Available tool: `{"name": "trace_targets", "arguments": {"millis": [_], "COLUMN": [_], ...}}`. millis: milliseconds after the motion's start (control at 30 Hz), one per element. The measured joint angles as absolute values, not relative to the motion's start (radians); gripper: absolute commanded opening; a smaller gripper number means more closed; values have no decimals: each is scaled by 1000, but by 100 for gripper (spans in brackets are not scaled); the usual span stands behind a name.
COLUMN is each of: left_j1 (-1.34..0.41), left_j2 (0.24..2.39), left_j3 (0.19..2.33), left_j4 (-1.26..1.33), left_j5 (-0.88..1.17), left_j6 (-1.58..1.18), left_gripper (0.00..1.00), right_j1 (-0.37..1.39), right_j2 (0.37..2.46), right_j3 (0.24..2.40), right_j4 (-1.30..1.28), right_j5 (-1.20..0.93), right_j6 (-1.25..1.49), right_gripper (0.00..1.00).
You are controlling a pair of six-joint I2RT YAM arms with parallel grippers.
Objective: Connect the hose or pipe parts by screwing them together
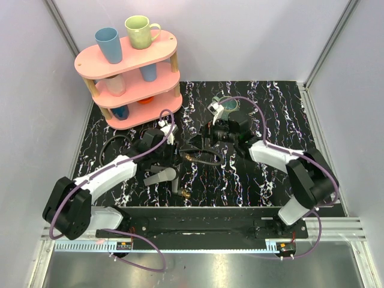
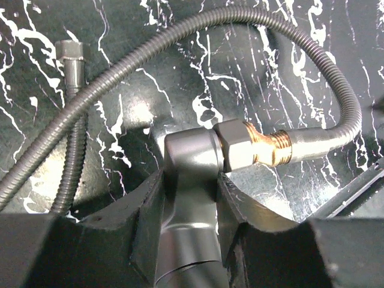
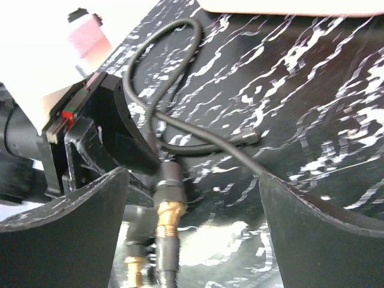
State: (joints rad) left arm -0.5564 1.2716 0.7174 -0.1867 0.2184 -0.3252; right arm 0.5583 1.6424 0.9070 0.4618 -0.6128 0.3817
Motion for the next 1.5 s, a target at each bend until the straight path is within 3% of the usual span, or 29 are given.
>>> {"name": "trace_targets", "arguments": {"millis": [167,467,633,1100,1267,1400,1500], "left_j1": [-522,-469,-469,-469,-469,-469,-462], "left_j2": [1324,1405,1460,1478,1478,1478,1477], "left_j3": [763,863,911,916,916,916,916], "left_j4": [-267,-405,-429,-437,-439,-444,-455], "left_j5": [241,309,342,381,389,397,392], "left_j6": [-341,-332,-327,-326,-326,-326,-332], "left_gripper": [0,0,0,0,0,0,0], "right_j1": [575,759,817,879,919,932,934], "right_j2": [1510,1319,1324,1473,1534,1569,1587], "right_j3": [863,587,572,652,679,688,710], "right_j4": [416,466,436,391,402,414,414], "right_j5": [-557,-437,-331,-224,-194,-168,-148], "right_j6": [-16,-681,-858,-1065,-1102,-1124,-1124], "right_gripper": [97,94,92,73,54,0,0]}}
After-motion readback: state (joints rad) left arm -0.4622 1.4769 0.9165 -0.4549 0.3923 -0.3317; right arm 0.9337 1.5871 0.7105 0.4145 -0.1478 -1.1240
